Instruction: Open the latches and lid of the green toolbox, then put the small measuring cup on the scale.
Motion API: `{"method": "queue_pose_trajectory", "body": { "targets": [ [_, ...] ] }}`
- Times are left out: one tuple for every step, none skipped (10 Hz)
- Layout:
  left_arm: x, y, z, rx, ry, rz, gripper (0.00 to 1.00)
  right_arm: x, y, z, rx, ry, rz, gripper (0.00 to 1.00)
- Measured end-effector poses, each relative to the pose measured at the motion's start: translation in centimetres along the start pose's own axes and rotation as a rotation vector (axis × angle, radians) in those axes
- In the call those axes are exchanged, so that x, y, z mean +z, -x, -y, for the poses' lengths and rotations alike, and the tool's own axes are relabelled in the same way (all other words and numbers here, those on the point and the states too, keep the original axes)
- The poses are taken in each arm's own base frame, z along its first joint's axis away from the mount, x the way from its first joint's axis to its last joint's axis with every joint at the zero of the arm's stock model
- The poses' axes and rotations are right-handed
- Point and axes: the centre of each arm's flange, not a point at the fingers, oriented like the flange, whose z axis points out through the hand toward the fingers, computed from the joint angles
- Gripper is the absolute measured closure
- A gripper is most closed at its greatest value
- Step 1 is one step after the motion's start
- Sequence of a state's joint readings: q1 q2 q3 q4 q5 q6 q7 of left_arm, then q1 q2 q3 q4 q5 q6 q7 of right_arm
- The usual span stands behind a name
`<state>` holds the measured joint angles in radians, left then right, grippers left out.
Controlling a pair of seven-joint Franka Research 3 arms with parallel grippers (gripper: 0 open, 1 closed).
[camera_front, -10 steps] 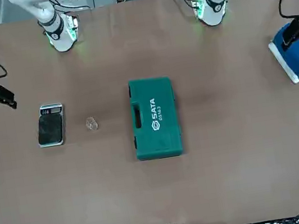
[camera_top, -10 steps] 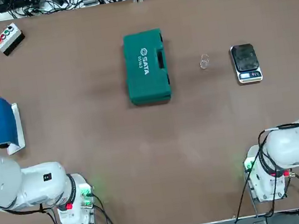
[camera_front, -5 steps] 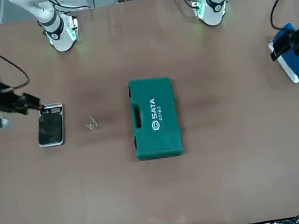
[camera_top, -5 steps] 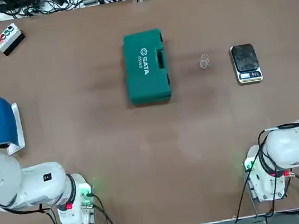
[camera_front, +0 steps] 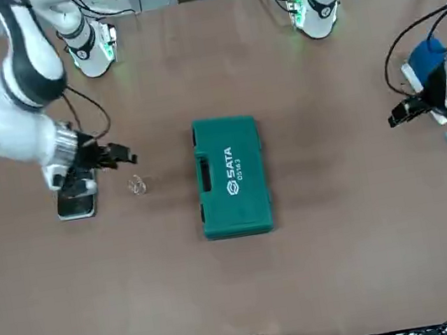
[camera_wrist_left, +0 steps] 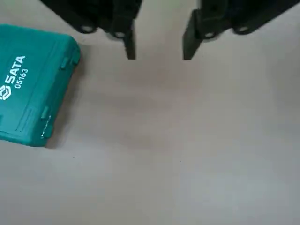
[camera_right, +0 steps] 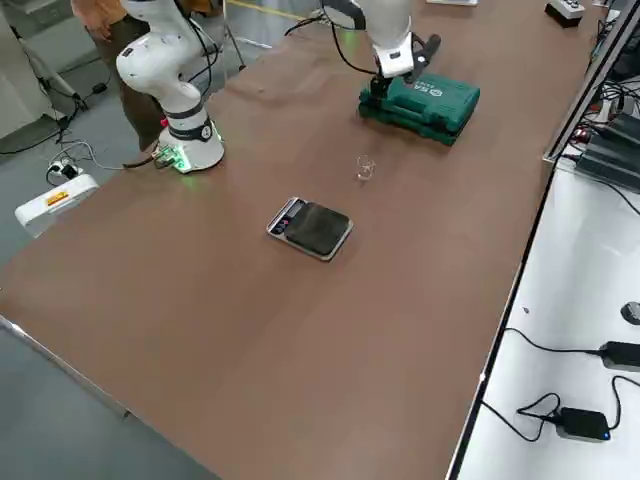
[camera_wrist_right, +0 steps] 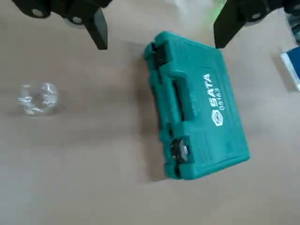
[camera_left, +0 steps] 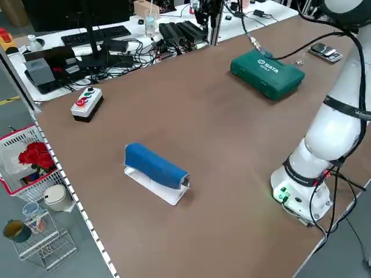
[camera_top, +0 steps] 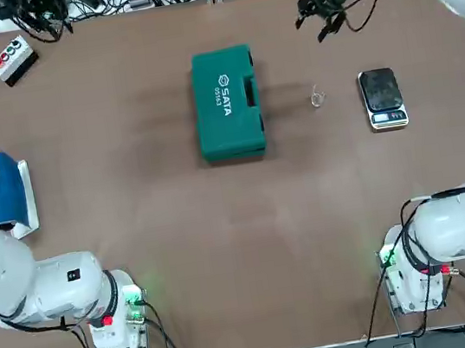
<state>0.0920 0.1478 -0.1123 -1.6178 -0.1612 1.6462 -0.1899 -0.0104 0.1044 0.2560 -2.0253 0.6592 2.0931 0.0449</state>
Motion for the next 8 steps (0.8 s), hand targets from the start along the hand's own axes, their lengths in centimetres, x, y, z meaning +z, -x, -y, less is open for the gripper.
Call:
{"method": "queue_pose_trajectory", "body": {
  "targets": [
    [1.9, -0.4, -0.3, -0.006, 0.005, 0.031, 0.74, 2.8, -0.6, 0.0, -0.004, -0.069, 0.013, 0.0],
    [3.7, -0.8, -0.9, -0.006, 0.029, 0.049, 0.9, 5.6, -1.2, -0.5, -0.01, -0.139, 0.028, 0.0],
    [5.5, -0.9, -1.7, -0.004, 0.058, 0.052, 0.99, 8.4, -1.8, -1.4, -0.01, -0.208, 0.038, 0.0],
    [7.1, -0.8, -3.0, 0.003, 0.085, 0.045, 0.99, 11.1, -2.1, -2.2, -0.015, -0.283, 0.038, 0.0],
    [8.9, -0.5, -4.4, 0.006, 0.108, 0.034, 0.99, 13.8, -2.1, -2.6, -0.024, -0.356, 0.033, 0.0],
    [10.7, -0.1, -5.8, 0.002, 0.129, 0.021, 0.99, 16.3, -1.9, -3.0, -0.029, -0.418, 0.031, 0.0],
    [12.5, 0.2, -6.8, -0.008, 0.149, 0.008, 0.99, 18.4, -1.7, -3.6, -0.037, -0.462, 0.027, 0.0],
    [14.5, 0.6, -7.9, -0.018, 0.161, -0.011, 0.99, 20.1, -1.6, -4.3, -0.044, -0.492, 0.023, 0.0]
  ]
}}
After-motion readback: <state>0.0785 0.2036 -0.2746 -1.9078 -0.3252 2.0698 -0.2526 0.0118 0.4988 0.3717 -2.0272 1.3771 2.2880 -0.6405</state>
